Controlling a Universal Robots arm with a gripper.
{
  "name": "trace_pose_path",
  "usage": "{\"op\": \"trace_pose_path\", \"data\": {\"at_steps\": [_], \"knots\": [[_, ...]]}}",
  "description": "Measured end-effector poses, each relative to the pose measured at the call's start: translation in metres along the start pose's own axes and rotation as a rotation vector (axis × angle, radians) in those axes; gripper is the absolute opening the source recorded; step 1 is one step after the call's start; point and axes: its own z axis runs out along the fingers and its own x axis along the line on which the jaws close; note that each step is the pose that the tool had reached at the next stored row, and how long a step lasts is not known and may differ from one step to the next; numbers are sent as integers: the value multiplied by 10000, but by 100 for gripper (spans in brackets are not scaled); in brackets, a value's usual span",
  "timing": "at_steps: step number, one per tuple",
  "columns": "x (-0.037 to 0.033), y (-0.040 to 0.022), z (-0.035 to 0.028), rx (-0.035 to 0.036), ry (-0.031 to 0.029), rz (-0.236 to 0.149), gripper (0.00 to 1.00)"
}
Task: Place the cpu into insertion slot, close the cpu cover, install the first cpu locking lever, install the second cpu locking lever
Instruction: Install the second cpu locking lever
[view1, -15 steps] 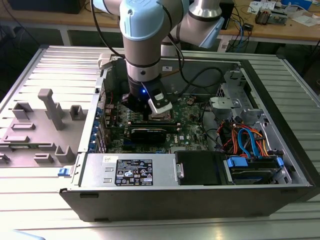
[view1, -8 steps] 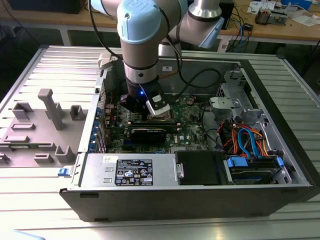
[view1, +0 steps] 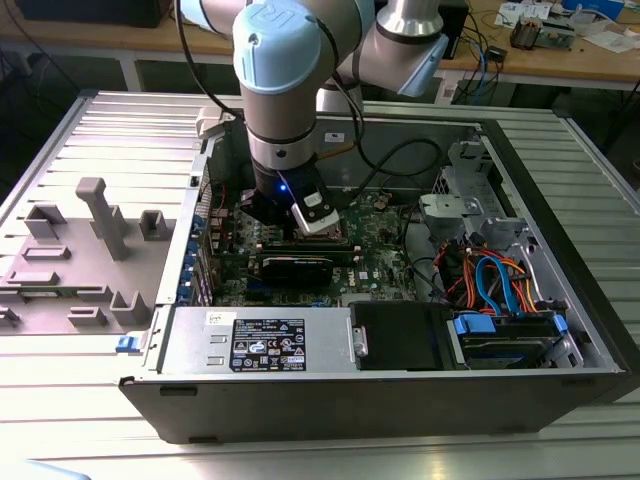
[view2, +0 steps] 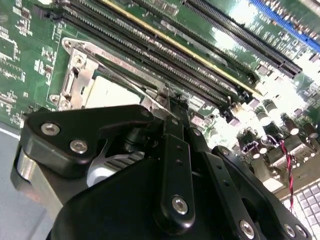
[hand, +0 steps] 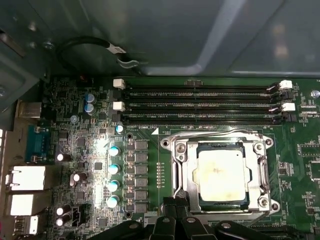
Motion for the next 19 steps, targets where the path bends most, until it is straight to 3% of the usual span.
{"op": "trace_pose_path", "data": {"at_steps": [2, 6, 8, 10, 11, 15, 19], "knots": [[-1, 3, -32, 2, 2, 0, 11], [-13, 40, -281, 5, 2, 0, 11], [-16, 49, -339, 7, 2, 0, 11], [-22, 68, -467, 15, 2, -1, 11], [-23, 72, -494, 18, 3, -1, 11], [-64, 72, -494, 224, -4, 59, 11], [-142, 74, -490, 282, 0, 100, 11]]}}
